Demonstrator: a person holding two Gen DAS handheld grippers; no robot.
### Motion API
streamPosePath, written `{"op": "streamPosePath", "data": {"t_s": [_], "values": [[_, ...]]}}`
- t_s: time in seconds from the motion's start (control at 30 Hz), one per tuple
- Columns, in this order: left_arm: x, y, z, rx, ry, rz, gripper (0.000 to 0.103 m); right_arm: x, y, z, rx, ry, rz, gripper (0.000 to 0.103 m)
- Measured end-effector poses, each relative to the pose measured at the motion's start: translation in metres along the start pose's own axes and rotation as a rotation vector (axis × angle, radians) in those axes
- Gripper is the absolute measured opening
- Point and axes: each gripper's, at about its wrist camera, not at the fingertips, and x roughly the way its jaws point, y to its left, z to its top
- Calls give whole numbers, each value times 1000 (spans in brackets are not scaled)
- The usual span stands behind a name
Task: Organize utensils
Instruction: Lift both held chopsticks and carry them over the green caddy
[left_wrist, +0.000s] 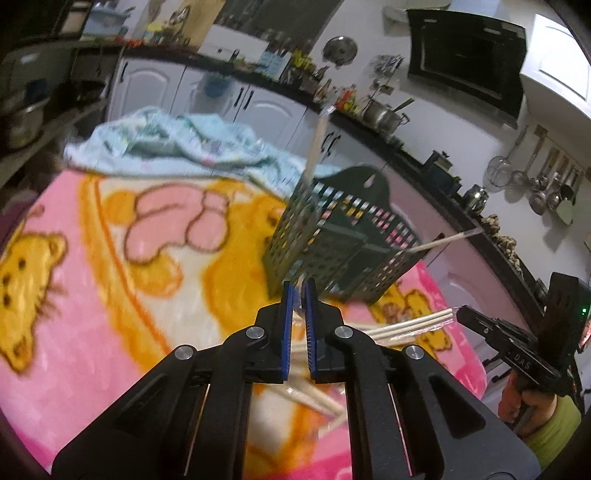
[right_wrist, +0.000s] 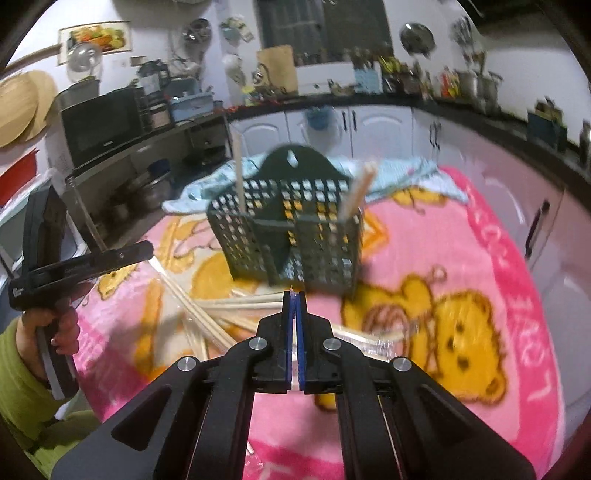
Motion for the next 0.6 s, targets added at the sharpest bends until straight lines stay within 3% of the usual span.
{"op": "streamPosePath", "data": {"t_s": [0.6], "values": [[-22, -72, 37, 139, -96, -90, 3, -37, 29, 40, -142, -123, 26, 2]]}}
